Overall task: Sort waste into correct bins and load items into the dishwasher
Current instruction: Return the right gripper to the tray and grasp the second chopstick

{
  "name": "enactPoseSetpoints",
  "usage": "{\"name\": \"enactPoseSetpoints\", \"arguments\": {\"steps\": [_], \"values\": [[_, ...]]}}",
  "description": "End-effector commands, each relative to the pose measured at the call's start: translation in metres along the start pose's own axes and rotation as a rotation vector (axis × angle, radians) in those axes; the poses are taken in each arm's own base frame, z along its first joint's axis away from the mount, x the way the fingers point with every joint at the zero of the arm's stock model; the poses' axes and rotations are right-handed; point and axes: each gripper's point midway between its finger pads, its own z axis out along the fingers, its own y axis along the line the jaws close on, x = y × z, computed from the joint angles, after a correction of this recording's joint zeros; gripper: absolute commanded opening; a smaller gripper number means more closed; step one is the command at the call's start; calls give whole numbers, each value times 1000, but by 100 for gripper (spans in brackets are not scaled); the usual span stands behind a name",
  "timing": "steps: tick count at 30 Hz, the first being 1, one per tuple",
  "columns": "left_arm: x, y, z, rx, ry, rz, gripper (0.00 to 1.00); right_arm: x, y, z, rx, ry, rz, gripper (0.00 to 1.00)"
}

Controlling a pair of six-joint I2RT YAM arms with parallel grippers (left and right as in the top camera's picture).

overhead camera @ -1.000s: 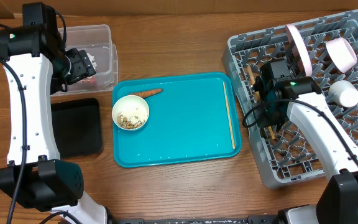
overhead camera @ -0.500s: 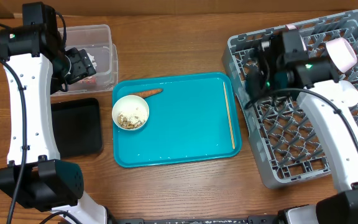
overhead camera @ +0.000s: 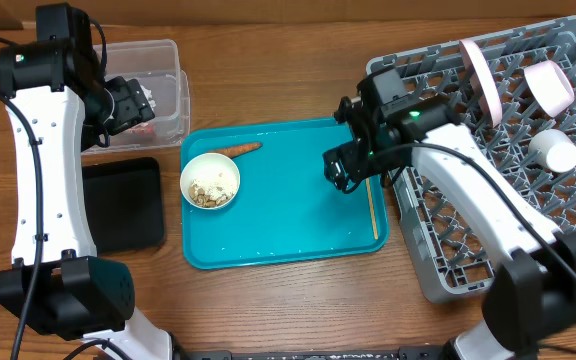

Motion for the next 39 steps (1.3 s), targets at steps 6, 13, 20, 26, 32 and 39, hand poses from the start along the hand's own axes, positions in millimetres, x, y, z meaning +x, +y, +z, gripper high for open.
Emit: {"name": "enactPoseSetpoints", "arguments": {"steps": [6,13,20,26,32,39], "values": [[-1,-1,-3,12,-6,-11,88,2,-9,20,19,30,69,100],[-1,-2,-3,13,-6,-8,87,14,-27,35,105,84,161,100],[-1,-2,-3,13,-6,-7,88,37,-31,61,110,135,221,99],[-1,-3,-3,14,-8,-6,88,60,-36,83,112,157,250,91],[-1,-3,-3,14,-8,-6,88,73,-39,95,115,163,273,72],[-2,-3,-3,15,-9,-6,88,77,-41,101,121,154,306,33]]}}
